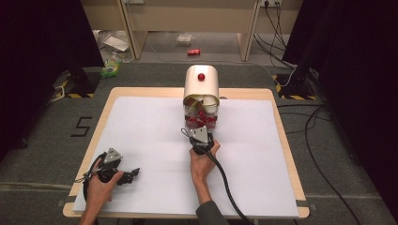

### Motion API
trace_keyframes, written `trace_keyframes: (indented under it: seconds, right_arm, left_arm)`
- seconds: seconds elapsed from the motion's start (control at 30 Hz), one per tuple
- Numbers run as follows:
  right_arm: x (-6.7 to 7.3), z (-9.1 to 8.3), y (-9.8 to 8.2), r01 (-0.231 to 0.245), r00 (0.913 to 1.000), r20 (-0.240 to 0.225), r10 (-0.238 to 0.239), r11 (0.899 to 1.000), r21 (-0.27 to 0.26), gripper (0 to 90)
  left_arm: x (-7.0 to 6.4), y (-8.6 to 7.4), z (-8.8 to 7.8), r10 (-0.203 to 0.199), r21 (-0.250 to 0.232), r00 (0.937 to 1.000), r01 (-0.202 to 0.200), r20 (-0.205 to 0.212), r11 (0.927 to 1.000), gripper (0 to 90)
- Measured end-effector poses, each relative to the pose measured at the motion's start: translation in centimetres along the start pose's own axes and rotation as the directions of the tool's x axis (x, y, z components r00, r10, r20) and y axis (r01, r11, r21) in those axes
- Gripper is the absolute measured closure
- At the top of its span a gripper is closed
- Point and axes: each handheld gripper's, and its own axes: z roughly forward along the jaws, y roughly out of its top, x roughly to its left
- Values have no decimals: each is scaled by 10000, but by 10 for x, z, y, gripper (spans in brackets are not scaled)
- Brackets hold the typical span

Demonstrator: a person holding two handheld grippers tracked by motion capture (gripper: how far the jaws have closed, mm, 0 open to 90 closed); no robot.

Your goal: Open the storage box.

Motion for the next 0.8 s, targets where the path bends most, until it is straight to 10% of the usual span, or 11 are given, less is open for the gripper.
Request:
trace_keyframes:
  seconds: [0.4,0.5,0.8]
  right_arm:
    - [-3,-16,-8,156,9988,-469,-162,9998,-138,741]
    - [-6,-25,-11,233,9964,-803,-277,9982,-553,900]
    - [-12,-24,-12,-399,9942,-1009,379,9990,-180,796]
  left_arm:
    - [0,0,0,14,4,10000,-14,-11,10000,42]
    - [0,0,0,9,9,10000,-9,-7,10000,42]
    - [0,0,0,11,-2,10000,-11,-20,10000,41]
